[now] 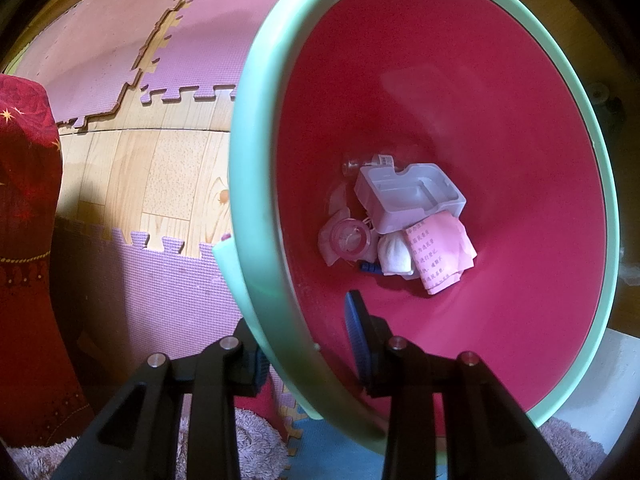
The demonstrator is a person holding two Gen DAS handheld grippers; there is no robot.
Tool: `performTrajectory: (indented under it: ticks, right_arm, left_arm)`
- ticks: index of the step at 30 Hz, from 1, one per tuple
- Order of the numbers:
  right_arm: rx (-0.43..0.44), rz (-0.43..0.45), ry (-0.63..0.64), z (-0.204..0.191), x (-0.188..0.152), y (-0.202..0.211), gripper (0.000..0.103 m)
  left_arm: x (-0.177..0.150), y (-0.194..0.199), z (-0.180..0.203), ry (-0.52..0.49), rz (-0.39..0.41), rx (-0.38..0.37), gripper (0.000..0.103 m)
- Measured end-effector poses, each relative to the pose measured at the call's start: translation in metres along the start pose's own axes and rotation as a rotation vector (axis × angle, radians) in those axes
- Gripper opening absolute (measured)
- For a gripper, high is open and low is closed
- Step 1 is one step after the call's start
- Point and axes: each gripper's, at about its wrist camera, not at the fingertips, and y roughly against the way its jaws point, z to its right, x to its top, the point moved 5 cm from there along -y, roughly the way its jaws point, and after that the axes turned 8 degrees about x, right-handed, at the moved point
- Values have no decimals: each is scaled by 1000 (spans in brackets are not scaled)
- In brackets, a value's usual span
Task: Collect trash
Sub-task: 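Close the right tool on the clear plastic cap, then lift the clear cap with the right tool and carry it over the bucket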
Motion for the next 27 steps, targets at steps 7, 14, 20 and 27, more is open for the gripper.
performTrajectory:
  ticks: [7,14,20,27]
  right_arm:
    - [61,29,6,-13,-6,20,7]
    - [131,24,8,-34,-19,40,7]
    - [196,5,14,-55,-37,48,8]
    - [256,-37,11,-75,-63,49,7]
  left_arm:
    - [0,0,0,0,0,0,35]
    - [0,0,0,0,0,0,35]
    - [0,0,0,0,0,0,35]
    - [0,0,0,1,0,0,35]
